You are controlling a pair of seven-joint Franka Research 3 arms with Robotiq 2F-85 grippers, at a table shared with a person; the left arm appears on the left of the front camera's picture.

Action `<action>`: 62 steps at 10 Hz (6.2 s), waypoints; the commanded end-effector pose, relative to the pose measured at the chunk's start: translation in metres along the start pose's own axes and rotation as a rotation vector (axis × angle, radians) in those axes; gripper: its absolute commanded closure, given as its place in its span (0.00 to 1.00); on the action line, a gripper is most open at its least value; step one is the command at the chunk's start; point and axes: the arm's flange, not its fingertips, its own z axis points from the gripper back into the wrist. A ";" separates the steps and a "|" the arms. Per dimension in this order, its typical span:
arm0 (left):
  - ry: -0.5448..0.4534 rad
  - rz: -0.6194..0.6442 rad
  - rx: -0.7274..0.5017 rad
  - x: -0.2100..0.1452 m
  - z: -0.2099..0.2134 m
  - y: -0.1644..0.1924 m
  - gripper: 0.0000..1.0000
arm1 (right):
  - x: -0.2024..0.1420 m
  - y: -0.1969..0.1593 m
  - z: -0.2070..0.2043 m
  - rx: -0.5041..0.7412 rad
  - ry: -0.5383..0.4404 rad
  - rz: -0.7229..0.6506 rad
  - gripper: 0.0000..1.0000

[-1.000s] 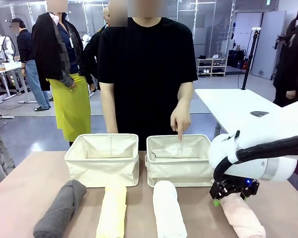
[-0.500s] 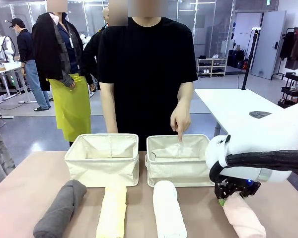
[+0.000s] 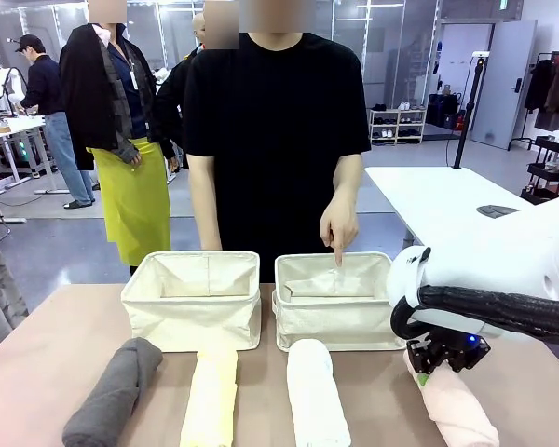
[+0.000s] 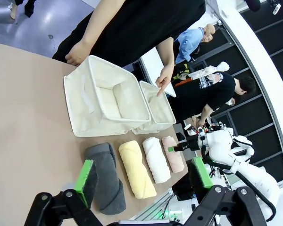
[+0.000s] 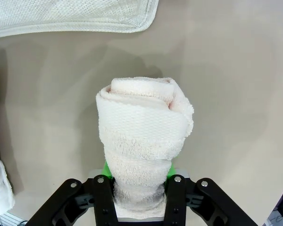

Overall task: Divide the towels into two baskets.
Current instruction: Pick up one hotel-folded towel and place it in the Fabric basket indicated by the person, then pick up one hotel-folded towel from the bottom of the table and place it in the Fabric basket indicated by the person.

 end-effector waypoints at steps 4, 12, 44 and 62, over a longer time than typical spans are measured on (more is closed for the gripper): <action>-0.013 -0.007 -0.022 0.001 0.002 0.000 0.00 | 0.000 0.000 0.000 0.000 0.000 0.000 0.57; -0.013 -0.007 -0.022 0.001 0.002 0.000 0.00 | 0.084 0.047 0.155 -0.096 0.002 0.725 0.57; -0.013 -0.007 -0.022 0.001 0.002 0.000 0.00 | 0.282 0.138 0.018 0.018 -0.064 1.508 0.00; -0.013 -0.007 -0.022 0.001 0.002 0.000 0.00 | 0.155 0.118 0.129 0.270 -0.255 1.256 0.00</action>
